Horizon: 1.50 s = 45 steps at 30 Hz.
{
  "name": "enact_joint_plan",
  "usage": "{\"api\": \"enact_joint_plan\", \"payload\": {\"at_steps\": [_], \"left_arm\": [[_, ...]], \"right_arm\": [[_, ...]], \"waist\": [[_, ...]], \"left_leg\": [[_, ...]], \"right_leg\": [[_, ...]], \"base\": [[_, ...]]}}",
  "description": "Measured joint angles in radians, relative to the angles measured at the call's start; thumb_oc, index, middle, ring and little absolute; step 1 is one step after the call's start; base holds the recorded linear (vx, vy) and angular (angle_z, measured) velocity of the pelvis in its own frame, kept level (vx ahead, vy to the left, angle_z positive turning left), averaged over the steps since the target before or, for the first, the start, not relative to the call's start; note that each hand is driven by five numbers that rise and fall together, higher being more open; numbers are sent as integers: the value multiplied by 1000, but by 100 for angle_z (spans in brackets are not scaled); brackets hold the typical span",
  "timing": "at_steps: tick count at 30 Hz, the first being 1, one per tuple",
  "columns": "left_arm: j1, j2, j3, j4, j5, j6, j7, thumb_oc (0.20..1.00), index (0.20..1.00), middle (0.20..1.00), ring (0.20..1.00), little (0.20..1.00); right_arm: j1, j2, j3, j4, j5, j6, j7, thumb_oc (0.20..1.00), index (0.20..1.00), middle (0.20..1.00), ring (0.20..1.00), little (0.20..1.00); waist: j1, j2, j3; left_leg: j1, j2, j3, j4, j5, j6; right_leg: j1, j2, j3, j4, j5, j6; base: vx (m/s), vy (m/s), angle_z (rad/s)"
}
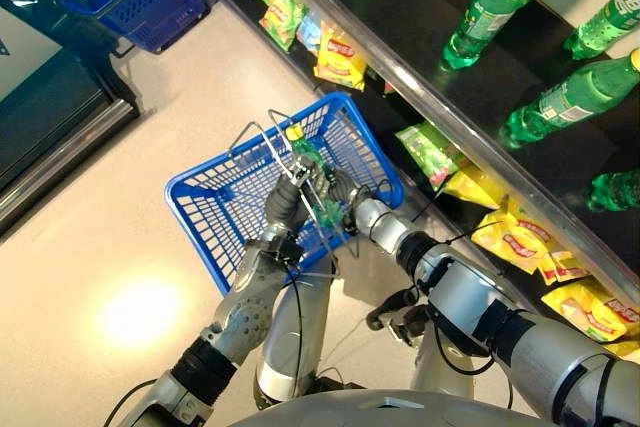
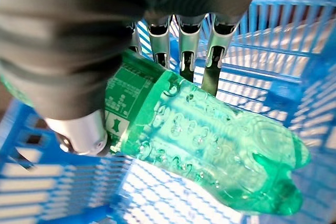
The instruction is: Pick up the snacks into the basket
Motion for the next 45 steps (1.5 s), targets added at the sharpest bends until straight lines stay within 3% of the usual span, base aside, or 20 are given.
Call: {"api": "enact_joint_plan", "payload": {"at_steps": [4,19,27,28,29,45], "left_arm": [[-26,8,-20,-39,-22,12,-4,200,200,200,200,200],[-61,27,-77,-49,-40,41,-24,200,200,200,200,200],[-63,29,-77,-50,-40,45,-24,200,200,200,200,200],[-66,29,-77,-50,-40,46,-24,200,200,200,200,200],[-67,29,-77,-50,-40,47,-24,200,200,200,200,200],[-64,53,-112,-34,-78,80,-1,200,200,200,200,200]], "right_arm": [[-50,-21,-18,60,-61,20,-2,200,200,200,200,200],[-60,-96,-82,116,-64,45,-4,200,200,200,200,200],[-81,-120,-74,172,-172,70,-13,200,200,200,200,200],[-86,-120,-71,173,-194,74,-19,834,834,834,834,834],[-87,-120,-70,173,-202,76,-20,1000,1000,1000,1000,1000],[-157,-97,-105,174,-212,76,-53,1000,1000,1000,1000,1000]], "waist": [[21,24,11],[21,27,10],[19,28,10],[19,28,10],[19,28,10],[11,28,9]], "left_leg": [[-8,-15,-23,-14,18,-3],[-19,-30,-41,-9,21,-3],[-20,-34,-40,-10,21,-3],[-20,-34,-41,-10,22,-2],[-20,-34,-41,-10,22,-2],[-30,-34,-39,-3,23,0]], "right_leg": [[1,-8,-21,6,-7,0],[1,-23,-32,17,-16,3],[0,-28,-32,21,-17,5],[0,-29,-32,21,-17,5],[0,-29,-32,22,-17,5],[-11,-39,-32,32,-18,3]], "base": [[4,-7,17],[6,14,5],[0,0,0],[0,0,0],[0,0,0],[0,0,0]]}}
